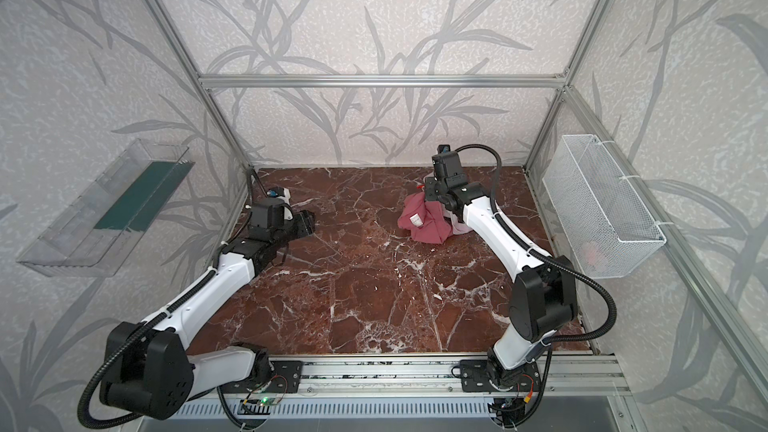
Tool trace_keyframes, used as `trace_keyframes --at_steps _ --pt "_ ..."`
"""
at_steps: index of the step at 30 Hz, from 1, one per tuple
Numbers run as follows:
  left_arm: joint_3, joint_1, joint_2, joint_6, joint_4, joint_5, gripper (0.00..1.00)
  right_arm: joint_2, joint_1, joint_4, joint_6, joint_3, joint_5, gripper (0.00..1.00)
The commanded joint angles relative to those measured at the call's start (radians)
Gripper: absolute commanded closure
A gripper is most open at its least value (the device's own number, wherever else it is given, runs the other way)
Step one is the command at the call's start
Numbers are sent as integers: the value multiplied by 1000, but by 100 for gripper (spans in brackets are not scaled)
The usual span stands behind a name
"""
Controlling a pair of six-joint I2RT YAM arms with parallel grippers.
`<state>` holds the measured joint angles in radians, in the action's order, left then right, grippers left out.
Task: Pick out a specific cloth from the pile
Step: 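Lift the dark pink shirt up out of the pile with the right gripper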
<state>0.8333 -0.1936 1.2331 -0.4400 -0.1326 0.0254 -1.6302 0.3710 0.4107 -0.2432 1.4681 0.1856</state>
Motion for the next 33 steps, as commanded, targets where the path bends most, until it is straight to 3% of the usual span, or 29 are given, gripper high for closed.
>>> trace_keyframes --at_steps 1,28,33 --pt "31 -1 -19 -12 -20 10 33 63 -1 8 -2 28 -59 100" --pt "59 -1 -70 -26 -44 54 34 173 -4 125 -56 326 -276 100" --pt "61 -1 -94 -16 -51 53 34 183 -5 117 -73 370 -366 100"
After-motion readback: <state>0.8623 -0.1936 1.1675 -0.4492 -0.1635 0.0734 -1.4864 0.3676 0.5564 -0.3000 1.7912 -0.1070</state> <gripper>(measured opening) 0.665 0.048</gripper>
